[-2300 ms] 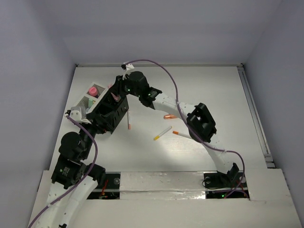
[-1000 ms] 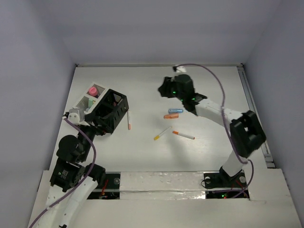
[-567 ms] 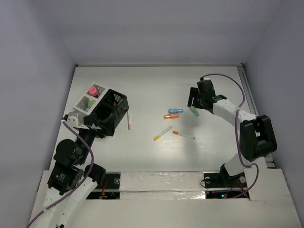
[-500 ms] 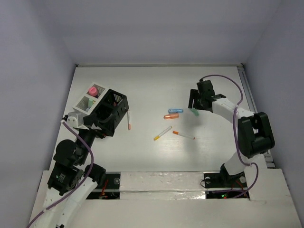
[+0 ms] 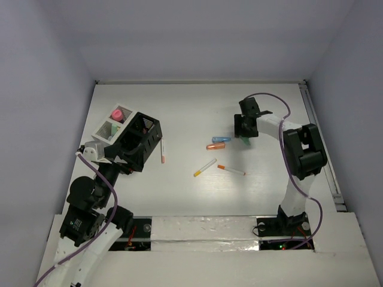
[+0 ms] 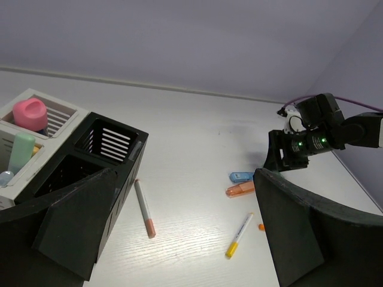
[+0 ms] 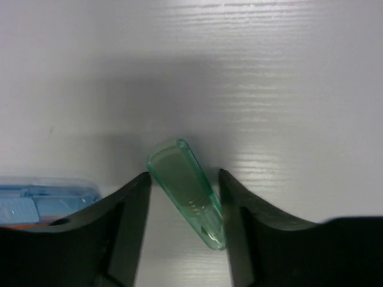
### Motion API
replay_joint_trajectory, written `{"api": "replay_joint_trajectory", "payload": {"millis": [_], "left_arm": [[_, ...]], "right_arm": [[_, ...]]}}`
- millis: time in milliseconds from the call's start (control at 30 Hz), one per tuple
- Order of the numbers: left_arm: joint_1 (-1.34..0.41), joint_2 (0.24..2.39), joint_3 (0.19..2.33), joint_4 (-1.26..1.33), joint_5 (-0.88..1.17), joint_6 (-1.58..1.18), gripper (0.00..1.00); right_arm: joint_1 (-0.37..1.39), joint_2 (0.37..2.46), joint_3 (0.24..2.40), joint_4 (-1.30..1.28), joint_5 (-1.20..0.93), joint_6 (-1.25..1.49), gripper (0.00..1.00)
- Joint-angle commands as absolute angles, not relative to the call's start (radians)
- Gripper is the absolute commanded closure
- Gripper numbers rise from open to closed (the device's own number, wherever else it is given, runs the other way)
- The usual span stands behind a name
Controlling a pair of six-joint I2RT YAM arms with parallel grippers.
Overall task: Sort the stationery into containers
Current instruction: Pick up the pen from the center of the board, then place the pen in the storage box.
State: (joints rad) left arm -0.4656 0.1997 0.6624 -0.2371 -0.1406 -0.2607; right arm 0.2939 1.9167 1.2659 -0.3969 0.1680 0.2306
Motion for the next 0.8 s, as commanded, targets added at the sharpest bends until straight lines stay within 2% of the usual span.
{"api": "replay_joint_trajectory", "payload": {"millis": [0,33,133,267,433,500,600,767], "left_arm": [[-0.474,0.207,0.678,-0.207,-0.15,-0.264,0.01],[-0.474,0.21,0.677,-0.207,-0.15,-0.264,0.01],[-0.474,0.215,0.678,-0.207,-0.149,-0.262,0.01],[-0.474,0.222,0.678,-0.206,-0.147,-0.262,0.01],[-0.474,0.236,0.677,-0.206,-0.149,-0.264,0.01],[-0.465,0.241,0.678,-0.206,-0.147,-0.264,0.01],[-0.465,0.252,0.678,-0.206,-0.147,-0.264,0.01],[-0.456,0.271,0.678,-0.207,-0.146,-0.264,0.01]], "right_arm": [[0.287,1.953,1.287,-0.41,0.17,0.202,0.49],[0.287,1.954,1.285,-0.407,0.169,0.204,0.51],[0.287,1.941,1.276,-0.387,0.178,0.215,0.7],[0.287,1.85,1.307,-0.344,0.18,0.219,0.76],[0.368,1.76,1.428,-0.31,0.097,0.215,0.76],[0.46,1.764,1.477,-0.282,0.057,0.219,0.75],[0.598,1.819,1.618,-0.236,-0.008,0.232,0.74],[0.735,2.032,1.868,-0.08,-0.213,0.314,0.74]]}}
